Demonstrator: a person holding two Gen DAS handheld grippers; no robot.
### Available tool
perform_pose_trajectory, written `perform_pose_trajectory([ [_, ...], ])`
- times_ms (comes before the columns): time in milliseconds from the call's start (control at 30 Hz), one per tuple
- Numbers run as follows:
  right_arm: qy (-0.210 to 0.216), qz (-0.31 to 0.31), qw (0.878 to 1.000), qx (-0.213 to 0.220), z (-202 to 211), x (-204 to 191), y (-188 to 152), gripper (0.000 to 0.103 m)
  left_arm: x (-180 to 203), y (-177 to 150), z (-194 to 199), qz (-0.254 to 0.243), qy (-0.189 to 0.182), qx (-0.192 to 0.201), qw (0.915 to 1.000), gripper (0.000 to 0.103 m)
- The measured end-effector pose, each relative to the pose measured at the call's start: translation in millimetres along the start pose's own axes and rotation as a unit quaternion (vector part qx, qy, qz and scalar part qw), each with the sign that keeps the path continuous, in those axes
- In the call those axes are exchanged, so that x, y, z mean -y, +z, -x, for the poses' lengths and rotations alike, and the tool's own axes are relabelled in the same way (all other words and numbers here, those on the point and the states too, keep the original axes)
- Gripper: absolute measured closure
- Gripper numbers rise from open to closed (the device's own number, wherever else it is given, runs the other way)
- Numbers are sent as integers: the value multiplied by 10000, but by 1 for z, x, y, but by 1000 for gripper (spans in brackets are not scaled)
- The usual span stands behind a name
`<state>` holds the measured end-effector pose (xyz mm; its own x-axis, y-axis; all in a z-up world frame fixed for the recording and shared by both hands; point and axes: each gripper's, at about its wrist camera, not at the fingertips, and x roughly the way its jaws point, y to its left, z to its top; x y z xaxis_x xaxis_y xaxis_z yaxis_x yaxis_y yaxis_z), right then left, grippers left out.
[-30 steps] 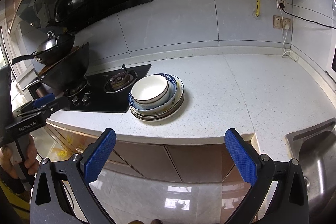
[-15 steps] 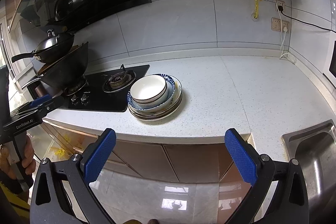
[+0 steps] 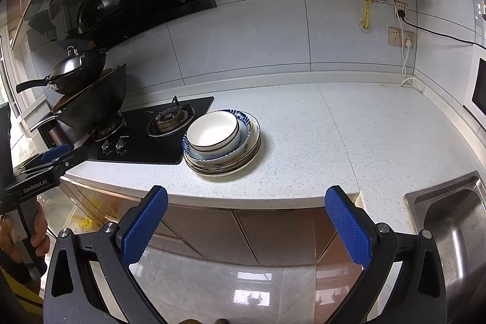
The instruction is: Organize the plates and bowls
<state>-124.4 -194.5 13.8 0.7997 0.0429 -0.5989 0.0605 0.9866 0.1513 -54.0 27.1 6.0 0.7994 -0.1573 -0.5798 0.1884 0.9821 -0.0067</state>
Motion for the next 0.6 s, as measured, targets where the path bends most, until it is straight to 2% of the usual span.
perform_pose_trajectory([
  [600,42,10,10000,-18,-4,2,2,1,-5,1,-3,37,47,-16,10000,19],
])
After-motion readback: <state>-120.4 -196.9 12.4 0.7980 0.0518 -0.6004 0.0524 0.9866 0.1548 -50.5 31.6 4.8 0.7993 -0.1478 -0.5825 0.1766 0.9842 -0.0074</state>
